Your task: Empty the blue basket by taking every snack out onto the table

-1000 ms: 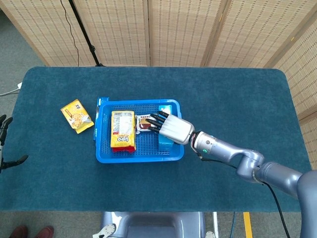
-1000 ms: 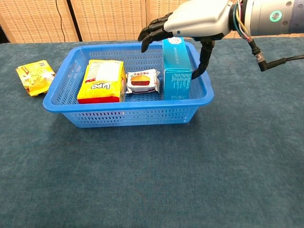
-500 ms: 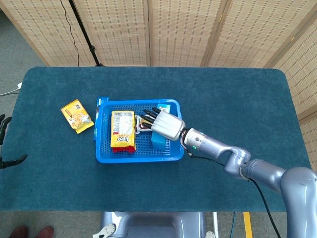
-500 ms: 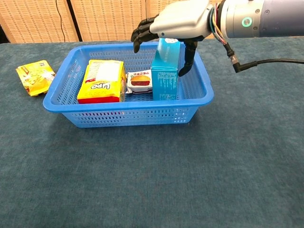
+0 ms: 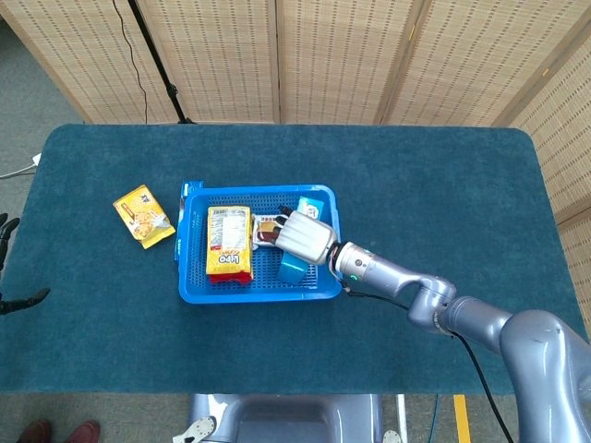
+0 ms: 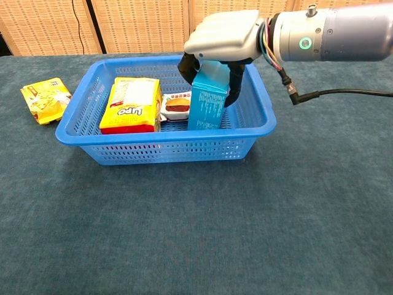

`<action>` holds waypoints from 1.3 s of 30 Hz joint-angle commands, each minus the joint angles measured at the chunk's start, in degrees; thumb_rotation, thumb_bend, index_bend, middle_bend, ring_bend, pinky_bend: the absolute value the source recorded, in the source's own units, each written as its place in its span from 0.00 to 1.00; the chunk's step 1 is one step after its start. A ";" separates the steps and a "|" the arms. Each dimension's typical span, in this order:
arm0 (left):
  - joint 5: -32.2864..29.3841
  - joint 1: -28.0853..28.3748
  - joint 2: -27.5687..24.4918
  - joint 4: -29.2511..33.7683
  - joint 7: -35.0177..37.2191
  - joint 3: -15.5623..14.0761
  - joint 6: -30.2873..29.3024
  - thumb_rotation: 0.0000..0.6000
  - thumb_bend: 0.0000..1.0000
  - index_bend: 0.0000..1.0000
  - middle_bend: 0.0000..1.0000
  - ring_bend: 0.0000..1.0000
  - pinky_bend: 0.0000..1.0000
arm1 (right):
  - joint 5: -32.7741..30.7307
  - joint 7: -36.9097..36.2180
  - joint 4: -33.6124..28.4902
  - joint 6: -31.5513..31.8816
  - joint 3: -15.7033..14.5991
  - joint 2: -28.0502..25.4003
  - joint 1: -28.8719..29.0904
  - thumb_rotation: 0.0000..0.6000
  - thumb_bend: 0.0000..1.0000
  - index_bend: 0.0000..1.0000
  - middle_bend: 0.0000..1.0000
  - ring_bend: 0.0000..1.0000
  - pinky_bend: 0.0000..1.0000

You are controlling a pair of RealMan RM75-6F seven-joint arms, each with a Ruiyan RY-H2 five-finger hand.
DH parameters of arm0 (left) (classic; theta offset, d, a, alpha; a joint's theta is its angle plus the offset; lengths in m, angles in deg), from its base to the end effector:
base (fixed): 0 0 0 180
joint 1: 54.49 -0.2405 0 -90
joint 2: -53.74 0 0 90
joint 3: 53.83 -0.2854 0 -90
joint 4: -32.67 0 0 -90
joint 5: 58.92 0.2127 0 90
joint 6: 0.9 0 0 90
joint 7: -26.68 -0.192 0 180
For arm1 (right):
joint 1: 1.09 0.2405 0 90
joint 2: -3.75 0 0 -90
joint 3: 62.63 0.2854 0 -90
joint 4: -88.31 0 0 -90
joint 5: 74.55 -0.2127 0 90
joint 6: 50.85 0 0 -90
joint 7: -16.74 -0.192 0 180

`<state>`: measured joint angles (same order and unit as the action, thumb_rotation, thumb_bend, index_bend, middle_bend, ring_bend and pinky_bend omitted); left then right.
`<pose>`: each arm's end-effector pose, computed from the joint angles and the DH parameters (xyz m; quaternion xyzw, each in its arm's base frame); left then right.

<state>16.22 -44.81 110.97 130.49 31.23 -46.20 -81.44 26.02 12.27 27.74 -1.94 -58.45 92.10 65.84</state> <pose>-0.3313 0.2741 0.2163 -0.5395 -0.4197 -0.4111 0.6031 -0.0201 -0.4666 -0.0440 0.8880 -0.0277 0.3672 0.2755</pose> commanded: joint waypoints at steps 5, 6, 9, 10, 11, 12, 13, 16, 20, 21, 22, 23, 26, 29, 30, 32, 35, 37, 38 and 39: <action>0.39 -0.11 -0.23 -0.03 0.57 -0.01 0.20 1.00 0.00 0.00 0.00 0.00 0.00 | 1.95 -2.76 -1.12 13.16 1.87 -3.28 -2.04 1.00 0.09 0.64 0.57 0.42 0.57; 0.57 -0.09 -0.25 -0.01 0.58 -0.06 0.26 1.00 0.00 0.00 0.00 0.00 0.00 | 2.18 -2.30 -1.49 15.11 2.41 -4.24 -2.43 1.00 0.09 0.64 0.57 0.42 0.57; 1.10 -0.08 -0.29 0.07 0.67 -0.25 0.39 1.00 0.00 0.00 0.00 0.00 0.00 | 1.88 -0.49 -2.29 19.40 4.05 -6.74 -3.70 1.00 0.10 0.64 0.57 0.42 0.57; 1.25 -0.09 -0.31 0.11 0.73 -0.30 0.39 1.00 0.00 0.00 0.00 0.00 0.00 | 1.59 0.02 -2.35 20.26 4.50 -7.33 -4.09 1.00 0.10 0.64 0.57 0.42 0.57; 1.47 -0.12 -0.35 0.16 0.81 -0.37 0.37 1.00 0.00 0.00 0.00 0.00 0.00 | 0.95 0.83 -2.28 21.24 5.16 -8.22 -4.69 1.00 0.10 0.64 0.57 0.42 0.57; 1.68 -0.16 -0.41 0.21 0.89 -0.44 0.31 1.00 0.00 0.00 0.00 0.00 0.00 | 0.14 1.48 -2.10 21.94 5.73 -9.09 -5.36 1.00 0.10 0.64 0.57 0.42 0.57; 1.86 -0.21 -0.45 0.26 1.01 -0.48 0.24 1.00 0.00 0.00 0.00 0.00 0.00 | -0.85 1.84 -1.74 22.44 6.25 -9.89 -6.09 1.00 0.10 0.64 0.57 0.42 0.57; 2.33 -0.42 -0.59 0.38 1.41 -0.58 -0.09 1.00 0.00 0.00 0.00 0.00 0.00 | -5.32 2.32 1.25 22.06 7.57 -11.69 -8.69 1.00 0.10 0.64 0.57 0.42 0.57; 2.98 -0.71 -0.80 0.57 1.87 -0.75 -0.52 1.00 0.00 0.00 0.00 0.00 0.00 | -9.85 0.79 5.91 19.38 7.61 -12.27 -11.34 1.00 0.10 0.64 0.57 0.42 0.57; 3.18 -0.79 -0.83 0.66 1.94 -0.78 -0.70 1.00 0.00 0.00 0.00 0.00 0.00 | -10.76 -0.03 7.26 18.28 7.12 -12.26 -12.16 1.00 0.10 0.64 0.57 0.42 0.57; 3.38 -0.88 -0.85 0.75 1.99 -0.82 -0.89 1.00 0.00 0.00 0.00 0.00 0.00 | -11.17 -0.74 8.60 17.45 6.47 -12.14 -12.86 1.00 0.10 0.64 0.57 0.42 0.57; 3.52 -0.92 -0.87 0.81 2.00 -0.85 -0.99 1.00 0.00 0.00 0.00 0.00 0.00 | -11.22 -1.17 9.49 17.14 6.00 -11.97 -13.28 1.00 0.10 0.64 0.57 0.42 0.57; 4.14 -1.04 -0.86 1.05 1.87 -1.00 -1.34 1.00 0.00 0.00 0.00 0.00 0.00 | -11.24 -3.20 13.66 16.47 4.05 -10.26 -15.14 1.00 0.10 0.64 0.57 0.42 0.57; 4.59 -0.96 -0.70 1.16 1.53 -1.15 -1.29 1.00 0.00 0.00 0.00 0.00 0.00 | -11.34 -5.33 17.56 15.61 2.40 -7.93 -16.78 1.00 0.10 0.64 0.57 0.42 0.57; 4.66 -0.89 -0.65 1.18 1.43 -1.19 -1.19 1.00 0.00 0.00 0.00 0.00 0.00 | -11.17 -6.02 19.00 15.58 1.85 -7.04 -17.23 1.00 0.10 0.64 0.57 0.42 0.57; 4.75 -0.73 -0.51 1.25 1.04 -1.22 -0.97 1.00 0.00 0.00 0.00 0.00 0.00 | -10.65 -7.46 21.46 15.58 0.76 -5.50 -18.04 1.00 0.10 0.63 0.57 0.41 0.57; 4.81 -0.60 -0.41 1.46 0.65 -1.28 -0.74 1.00 0.00 0.00 0.00 0.00 0.00 | -9.86 -10.55 22.37 15.06 -0.82 -4.43 -19.02 1.00 0.09 0.48 0.49 0.34 0.44; 4.73 -0.60 -0.39 1.57 0.46 -1.27 -0.73 1.00 0.00 0.00 0.00 0.00 0.00 | -9.64 -11.12 22.18 15.13 -1.29 -4.15 -19.49 1.00 0.05 0.28 0.34 0.20 0.27; 4.68 -0.61 -0.39 1.63 0.40 -1.27 -0.72 1.00 0.00 0.00 0.00 0.00 0.00 | -9.67 -11.90 21.14 14.34 -1.70 -4.32 -19.75 1.00 0.02 0.19 0.22 0.10 0.18; 4.64 -0.62 -0.39 1.67 0.42 -1.27 -0.71 1.00 0.00 0.00 0.00 0.00 0.00 | -10.02 -12.92 19.20 12.90 -2.00 -4.91 -19.92 1.00 0.00 0.13 0.11 0.03 0.11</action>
<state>20.86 -45.43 110.58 132.15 31.64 -47.46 -82.15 16.11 0.73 49.10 12.65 -59.85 87.56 46.43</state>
